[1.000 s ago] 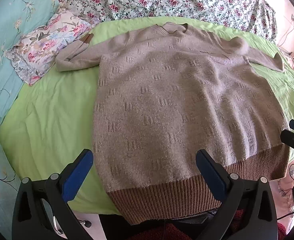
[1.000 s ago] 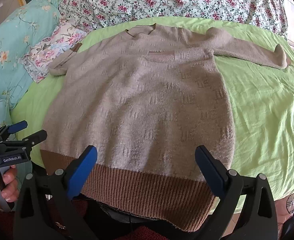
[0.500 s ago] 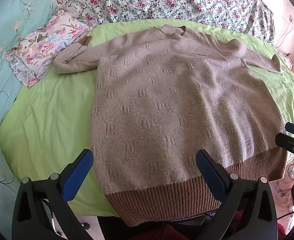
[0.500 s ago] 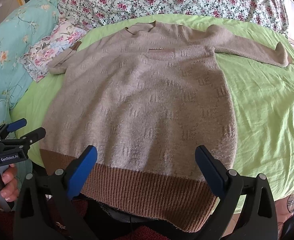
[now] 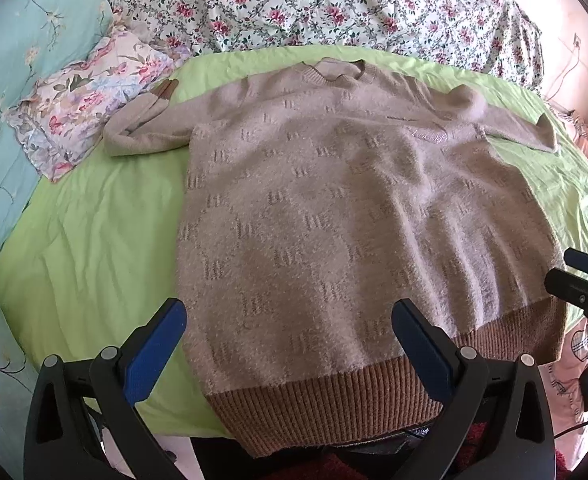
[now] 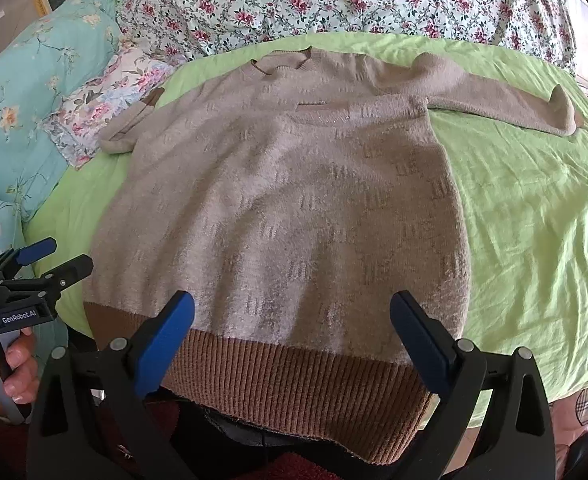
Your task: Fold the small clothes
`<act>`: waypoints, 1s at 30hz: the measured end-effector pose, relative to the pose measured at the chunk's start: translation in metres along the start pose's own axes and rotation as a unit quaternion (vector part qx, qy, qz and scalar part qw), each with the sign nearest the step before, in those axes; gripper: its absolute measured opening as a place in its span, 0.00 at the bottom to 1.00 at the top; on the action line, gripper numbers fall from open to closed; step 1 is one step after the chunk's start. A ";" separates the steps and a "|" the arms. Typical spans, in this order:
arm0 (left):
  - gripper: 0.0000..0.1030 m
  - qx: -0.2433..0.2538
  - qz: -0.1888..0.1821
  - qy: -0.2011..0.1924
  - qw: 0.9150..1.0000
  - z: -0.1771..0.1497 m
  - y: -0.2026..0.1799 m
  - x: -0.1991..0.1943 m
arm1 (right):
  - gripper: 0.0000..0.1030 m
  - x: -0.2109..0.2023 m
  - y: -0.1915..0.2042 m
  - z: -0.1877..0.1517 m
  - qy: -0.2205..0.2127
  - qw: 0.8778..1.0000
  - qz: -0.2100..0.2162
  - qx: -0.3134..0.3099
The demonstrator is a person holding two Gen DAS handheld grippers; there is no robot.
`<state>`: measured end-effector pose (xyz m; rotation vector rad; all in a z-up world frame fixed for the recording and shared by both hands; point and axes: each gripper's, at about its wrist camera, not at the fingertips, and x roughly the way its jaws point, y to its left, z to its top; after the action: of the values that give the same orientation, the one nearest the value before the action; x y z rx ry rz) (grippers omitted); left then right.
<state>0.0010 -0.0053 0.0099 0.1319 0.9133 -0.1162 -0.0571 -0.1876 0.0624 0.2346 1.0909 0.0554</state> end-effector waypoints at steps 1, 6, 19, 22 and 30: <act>1.00 -0.002 -0.004 -0.002 1.000 0.001 0.000 -0.001 | 0.95 0.001 -0.001 0.000 -0.001 1.000 -0.007 -0.003; 1.00 -0.006 -0.022 -0.009 1.000 0.008 0.001 -0.002 | 0.95 -0.001 -0.008 0.001 -0.011 1.000 -0.003 0.004; 1.00 0.006 -0.024 -0.022 0.999 0.038 -0.005 0.019 | 0.95 -0.016 -0.082 0.031 -0.058 0.995 -0.003 0.081; 1.00 -0.003 -0.027 -0.011 1.000 0.050 -0.004 0.028 | 0.95 -0.026 -0.130 0.052 -0.091 0.989 -0.027 0.115; 1.00 -0.003 -0.023 -0.013 1.000 0.080 -0.009 0.044 | 0.49 -0.040 -0.314 0.124 -0.165 0.947 -0.052 0.270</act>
<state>0.0886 -0.0289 0.0222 0.1046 0.8914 -0.1570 0.0113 -0.5202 0.0838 0.6549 0.7619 -0.3717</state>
